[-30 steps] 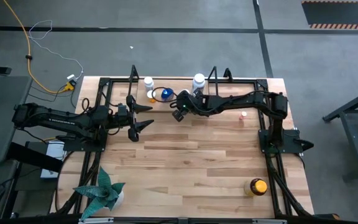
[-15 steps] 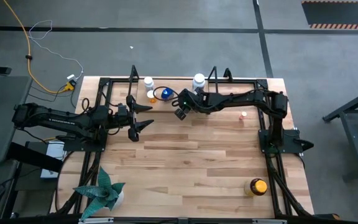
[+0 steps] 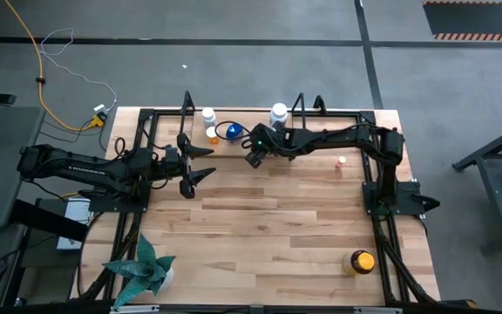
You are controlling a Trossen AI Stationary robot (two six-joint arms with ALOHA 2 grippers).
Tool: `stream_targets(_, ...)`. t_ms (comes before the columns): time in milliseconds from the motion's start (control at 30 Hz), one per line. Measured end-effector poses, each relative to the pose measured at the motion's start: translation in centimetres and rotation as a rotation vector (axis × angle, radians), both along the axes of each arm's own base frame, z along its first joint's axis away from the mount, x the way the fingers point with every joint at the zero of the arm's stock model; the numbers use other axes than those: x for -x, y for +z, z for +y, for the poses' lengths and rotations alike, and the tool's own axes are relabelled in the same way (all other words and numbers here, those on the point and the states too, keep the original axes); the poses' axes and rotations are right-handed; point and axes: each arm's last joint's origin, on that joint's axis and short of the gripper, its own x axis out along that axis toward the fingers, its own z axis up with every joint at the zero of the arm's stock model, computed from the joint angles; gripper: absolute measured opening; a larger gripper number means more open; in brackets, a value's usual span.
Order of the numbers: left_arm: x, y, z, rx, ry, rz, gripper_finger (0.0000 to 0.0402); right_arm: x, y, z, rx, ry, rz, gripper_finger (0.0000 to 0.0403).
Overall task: Pick and place medicine bottles onto shelf by color
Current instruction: Put the orange pill bottle on the shelf, then put the pink pill bottle on the shelf
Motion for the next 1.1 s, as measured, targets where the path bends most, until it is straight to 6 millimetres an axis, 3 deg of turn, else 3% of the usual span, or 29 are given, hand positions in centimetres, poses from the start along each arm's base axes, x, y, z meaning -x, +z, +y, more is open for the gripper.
stream_targets(300, 0.0, 0.0, 0.0, 0.000, 0.000, 0.000, 0.0259, 0.0, 0.6, -0.2, 0.088, 0.007, 0.017, 0.0240)
stream_targets(633, 0.0, 0.0, 0.0, 0.000, 0.000, 0.001, 0.0259, 0.4, 5.1, 0.3, 0.135, 0.084, 0.048, 0.0252)
stream_targets(867, 0.0, -0.3, 0.0, 0.003, 0.001, 0.028, 0.0259, 3.0, 6.8, 3.4, 0.160, 0.200, 0.139, 0.0252)
stream_targets(1100, 0.0, -0.4, 0.0, 0.004, 0.003, 0.037, 0.0259, 8.6, 7.2, 7.5, 0.151, 0.232, -0.030, 0.0252)
